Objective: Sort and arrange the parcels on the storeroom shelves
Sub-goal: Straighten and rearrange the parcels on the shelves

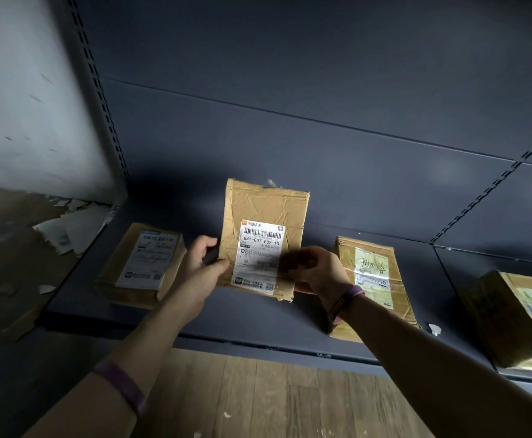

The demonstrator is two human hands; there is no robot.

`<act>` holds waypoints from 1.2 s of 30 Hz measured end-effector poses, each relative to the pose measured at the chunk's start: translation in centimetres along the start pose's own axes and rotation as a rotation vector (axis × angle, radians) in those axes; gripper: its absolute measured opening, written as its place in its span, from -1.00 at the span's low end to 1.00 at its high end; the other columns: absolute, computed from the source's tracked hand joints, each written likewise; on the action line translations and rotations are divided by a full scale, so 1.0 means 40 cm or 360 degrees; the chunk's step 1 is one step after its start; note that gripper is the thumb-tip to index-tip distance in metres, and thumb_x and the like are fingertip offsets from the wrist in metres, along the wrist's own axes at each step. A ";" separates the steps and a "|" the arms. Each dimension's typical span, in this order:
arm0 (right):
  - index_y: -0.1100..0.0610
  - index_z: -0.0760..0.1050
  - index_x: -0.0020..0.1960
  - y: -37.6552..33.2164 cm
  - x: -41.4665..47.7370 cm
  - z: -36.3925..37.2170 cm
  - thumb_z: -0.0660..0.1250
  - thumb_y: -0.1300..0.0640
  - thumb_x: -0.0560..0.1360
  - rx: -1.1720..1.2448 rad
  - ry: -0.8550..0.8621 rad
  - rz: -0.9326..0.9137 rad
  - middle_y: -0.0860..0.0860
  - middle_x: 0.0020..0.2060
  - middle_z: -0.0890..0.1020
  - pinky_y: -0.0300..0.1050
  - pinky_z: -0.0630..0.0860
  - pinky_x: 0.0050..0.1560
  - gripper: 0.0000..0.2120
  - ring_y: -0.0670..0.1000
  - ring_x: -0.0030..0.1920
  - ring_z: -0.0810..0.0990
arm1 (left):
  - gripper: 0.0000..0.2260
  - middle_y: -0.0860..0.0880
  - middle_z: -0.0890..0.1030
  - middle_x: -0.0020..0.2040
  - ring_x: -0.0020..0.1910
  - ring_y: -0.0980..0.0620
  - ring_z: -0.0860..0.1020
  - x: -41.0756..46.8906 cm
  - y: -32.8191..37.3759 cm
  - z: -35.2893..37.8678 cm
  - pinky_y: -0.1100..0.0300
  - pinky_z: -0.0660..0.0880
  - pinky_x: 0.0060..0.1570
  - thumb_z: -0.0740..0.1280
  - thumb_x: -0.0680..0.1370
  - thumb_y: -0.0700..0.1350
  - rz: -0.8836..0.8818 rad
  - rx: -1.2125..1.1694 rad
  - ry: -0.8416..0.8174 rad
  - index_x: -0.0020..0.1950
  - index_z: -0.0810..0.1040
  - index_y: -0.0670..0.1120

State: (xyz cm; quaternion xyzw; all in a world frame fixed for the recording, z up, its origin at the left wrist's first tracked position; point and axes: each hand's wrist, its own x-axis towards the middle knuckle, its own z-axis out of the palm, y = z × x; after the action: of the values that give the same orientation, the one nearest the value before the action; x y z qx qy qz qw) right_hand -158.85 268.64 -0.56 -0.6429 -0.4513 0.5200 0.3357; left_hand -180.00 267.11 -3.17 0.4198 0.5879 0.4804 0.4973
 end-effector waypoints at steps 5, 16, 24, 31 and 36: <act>0.22 0.59 0.06 0.000 0.003 0.000 0.37 0.47 0.45 -0.0012 -0.0016 -0.0010 0.07 -0.17 0.69 -0.21 0.60 -0.36 -0.74 -0.04 -0.26 0.66 | -0.75 -0.08 0.60 0.13 0.19 -0.08 0.54 0.004 -0.001 0.002 -0.01 0.47 0.08 0.32 0.51 -0.36 0.0060 -0.0028 0.0024 0.06 0.48 -0.04; 0.29 0.56 0.19 0.038 0.004 0.023 0.20 0.32 0.60 -0.0653 -0.0126 0.0028 0.08 -0.17 0.62 0.11 0.57 0.11 -0.77 0.11 -0.12 0.60 | -0.67 0.21 0.52 -0.05 -0.09 0.23 0.49 0.008 -0.046 -0.002 0.08 0.58 -0.01 0.27 0.61 -0.03 -0.0189 0.0371 -0.0049 0.38 0.46 0.03; 0.28 0.55 0.15 0.035 0.001 0.030 0.14 0.29 0.62 -0.0697 -0.0105 0.0136 0.23 0.04 0.64 0.18 0.54 0.20 -0.77 0.23 0.08 0.62 | -0.56 -0.01 0.49 0.33 0.22 -0.02 0.49 0.029 -0.051 -0.001 0.14 0.42 0.08 0.29 0.57 0.03 -0.0252 0.0687 -0.0019 0.43 0.38 -0.02; 0.28 0.49 0.24 -0.007 -0.073 -0.168 0.17 0.28 0.62 -0.0485 0.0118 0.0104 0.18 -0.09 0.57 -0.05 0.50 -0.17 -0.76 0.15 -0.08 0.57 | -0.70 0.00 0.59 0.21 0.15 0.08 0.54 -0.009 0.113 0.168 0.36 0.38 0.09 0.32 0.56 -0.14 0.0249 0.0525 -0.0010 0.29 0.53 -0.08; 0.24 0.46 0.35 0.046 -0.086 -0.376 0.25 0.23 0.59 -0.0563 0.0328 0.0069 0.22 0.04 0.60 0.06 0.55 0.09 -0.66 0.28 0.16 0.57 | -0.72 -0.14 0.59 0.20 0.13 0.06 0.53 -0.063 0.115 0.406 0.57 0.35 -0.09 0.30 0.57 -0.23 0.0071 0.0388 -0.0270 0.28 0.52 -0.20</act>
State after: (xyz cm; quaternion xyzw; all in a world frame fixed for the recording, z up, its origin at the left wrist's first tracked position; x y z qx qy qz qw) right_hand -143.97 265.34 2.55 -0.7511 -0.4850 0.3712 0.2506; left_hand -163.52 267.93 1.10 0.5291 0.5884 0.3792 0.4797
